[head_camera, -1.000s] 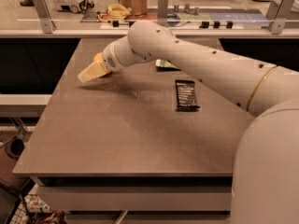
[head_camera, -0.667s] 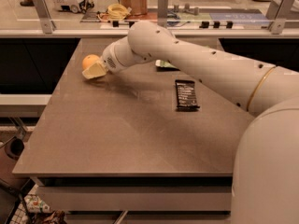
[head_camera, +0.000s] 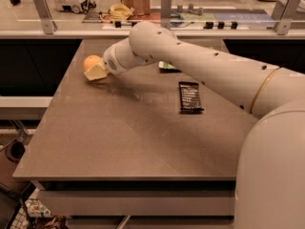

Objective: Pick orange

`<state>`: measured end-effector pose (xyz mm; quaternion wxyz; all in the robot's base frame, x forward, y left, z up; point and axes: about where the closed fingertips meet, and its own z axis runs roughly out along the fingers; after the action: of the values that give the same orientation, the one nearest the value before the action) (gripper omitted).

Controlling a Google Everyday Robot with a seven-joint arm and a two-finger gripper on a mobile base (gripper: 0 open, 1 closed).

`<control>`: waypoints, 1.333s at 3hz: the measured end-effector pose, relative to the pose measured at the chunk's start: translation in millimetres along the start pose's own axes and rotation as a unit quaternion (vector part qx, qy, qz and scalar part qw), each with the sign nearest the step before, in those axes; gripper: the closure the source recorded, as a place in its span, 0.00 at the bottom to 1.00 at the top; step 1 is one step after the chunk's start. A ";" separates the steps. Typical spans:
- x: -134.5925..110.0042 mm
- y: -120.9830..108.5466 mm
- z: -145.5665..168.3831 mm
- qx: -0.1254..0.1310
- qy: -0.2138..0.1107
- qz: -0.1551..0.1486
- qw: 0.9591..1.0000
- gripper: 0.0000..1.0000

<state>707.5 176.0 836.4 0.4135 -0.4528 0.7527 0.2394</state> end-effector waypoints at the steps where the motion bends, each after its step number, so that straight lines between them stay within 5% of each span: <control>1: 0.3 1.5 1.8 -0.002 0.001 0.000 1.000 1.00; 2: 0.3 1.5 1.8 -0.002 0.001 0.000 1.000 1.00; 4: -28.1 -6.9 -9.5 -0.052 -0.022 -0.014 0.998 1.00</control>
Offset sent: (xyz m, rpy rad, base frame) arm -0.0006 0.0017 -0.0011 -0.0003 0.0016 0.0027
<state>716.6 179.3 865.3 0.4090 -0.4785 0.7240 0.2822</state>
